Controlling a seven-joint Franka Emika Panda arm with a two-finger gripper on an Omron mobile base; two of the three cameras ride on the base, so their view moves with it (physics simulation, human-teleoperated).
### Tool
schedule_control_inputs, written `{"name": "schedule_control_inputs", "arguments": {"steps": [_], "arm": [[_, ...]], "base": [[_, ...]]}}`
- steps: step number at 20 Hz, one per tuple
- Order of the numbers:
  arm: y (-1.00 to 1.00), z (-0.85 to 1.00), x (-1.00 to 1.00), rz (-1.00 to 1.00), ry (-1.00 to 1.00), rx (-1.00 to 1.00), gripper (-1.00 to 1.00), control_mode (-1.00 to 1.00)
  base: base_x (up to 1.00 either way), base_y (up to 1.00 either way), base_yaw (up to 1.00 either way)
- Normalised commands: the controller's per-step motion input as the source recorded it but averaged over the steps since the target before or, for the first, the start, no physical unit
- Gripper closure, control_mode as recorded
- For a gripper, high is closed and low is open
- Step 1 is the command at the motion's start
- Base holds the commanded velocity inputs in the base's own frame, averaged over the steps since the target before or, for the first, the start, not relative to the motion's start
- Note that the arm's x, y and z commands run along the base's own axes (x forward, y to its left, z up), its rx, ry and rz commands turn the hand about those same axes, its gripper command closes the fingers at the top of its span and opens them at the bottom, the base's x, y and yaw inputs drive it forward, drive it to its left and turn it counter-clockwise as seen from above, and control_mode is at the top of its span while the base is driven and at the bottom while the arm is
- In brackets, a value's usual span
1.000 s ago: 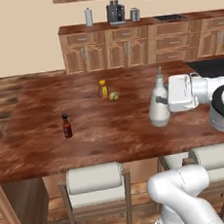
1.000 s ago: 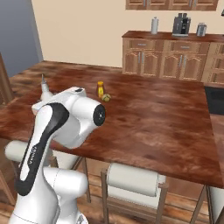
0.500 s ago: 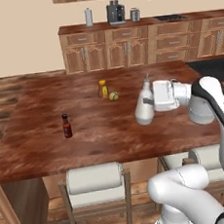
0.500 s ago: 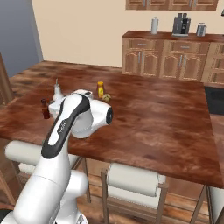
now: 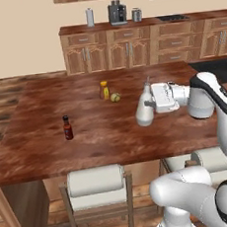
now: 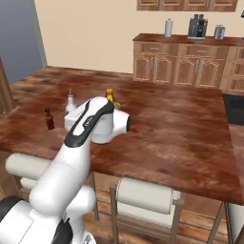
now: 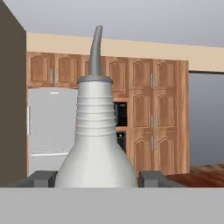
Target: Move the condiment bottle and oil and vinegar bottle from the cabinet to the dining counter.
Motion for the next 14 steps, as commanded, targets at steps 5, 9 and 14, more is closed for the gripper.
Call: {"name": "schedule_control_inputs", "arguments": {"steps": [5, 9, 14], "arm": [[0.0, -0.09, 0.26, 0.0, 0.0, 0.0, 1.0, -1.0], [0.0, -0.25, 0.21, 0.0, 0.0, 0.0, 1.0, -1.0], [0.0, -0.36, 0.11, 0.0, -0.05, 0.0, 1.0, -1.0]], "base": [[0.0, 0.0, 0.0], [0.0, 0.0, 0.0], [0.0, 0.0, 0.0]]}}
